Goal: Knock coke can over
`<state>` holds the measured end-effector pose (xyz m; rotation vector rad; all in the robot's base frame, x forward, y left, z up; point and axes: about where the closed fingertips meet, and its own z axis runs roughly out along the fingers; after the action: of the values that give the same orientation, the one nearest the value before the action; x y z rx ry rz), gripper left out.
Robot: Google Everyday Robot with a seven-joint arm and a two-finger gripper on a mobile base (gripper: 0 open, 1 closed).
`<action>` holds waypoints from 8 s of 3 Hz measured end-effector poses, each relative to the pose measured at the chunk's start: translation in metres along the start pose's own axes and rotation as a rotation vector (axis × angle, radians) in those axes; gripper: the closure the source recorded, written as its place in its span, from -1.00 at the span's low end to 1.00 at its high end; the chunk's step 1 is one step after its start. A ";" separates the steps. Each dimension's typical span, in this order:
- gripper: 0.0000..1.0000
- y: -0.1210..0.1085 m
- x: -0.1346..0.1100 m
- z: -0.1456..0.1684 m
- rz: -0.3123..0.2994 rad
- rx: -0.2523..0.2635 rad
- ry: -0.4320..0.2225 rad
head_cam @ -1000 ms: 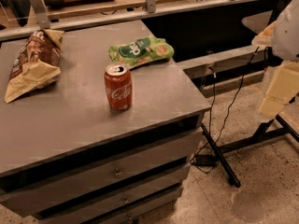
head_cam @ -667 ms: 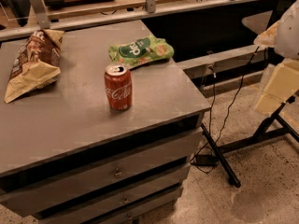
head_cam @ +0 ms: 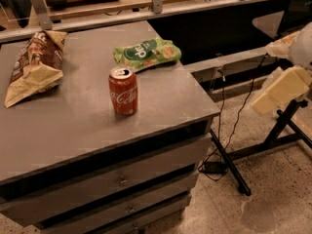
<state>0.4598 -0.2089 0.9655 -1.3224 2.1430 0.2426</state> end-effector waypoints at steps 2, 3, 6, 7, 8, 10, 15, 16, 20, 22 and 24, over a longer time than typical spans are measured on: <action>-1.00 0.029 -0.082 0.035 0.037 -0.139 -0.521; -1.00 0.039 -0.104 0.026 0.047 -0.178 -0.585; -1.00 0.082 -0.127 0.092 0.073 -0.370 -0.696; -1.00 0.087 -0.130 0.122 0.025 -0.348 -0.711; -1.00 0.079 -0.135 0.148 -0.034 -0.276 -0.727; -1.00 0.068 -0.148 0.189 -0.038 -0.237 -0.764; 0.41 0.078 -0.229 0.206 -0.119 -0.309 -0.894; 0.87 0.075 -0.254 0.184 -0.207 -0.332 -0.847; 1.00 0.087 -0.279 0.168 -0.749 -0.578 -0.336; 1.00 0.135 -0.268 0.154 -1.049 -0.512 -0.254; 1.00 0.157 -0.238 0.198 -1.134 -0.532 -0.100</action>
Offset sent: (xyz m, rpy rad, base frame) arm 0.0118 0.1352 0.0527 0.8346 -0.1734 0.2145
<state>0.4792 0.1345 0.9200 -2.5148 0.9816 0.3855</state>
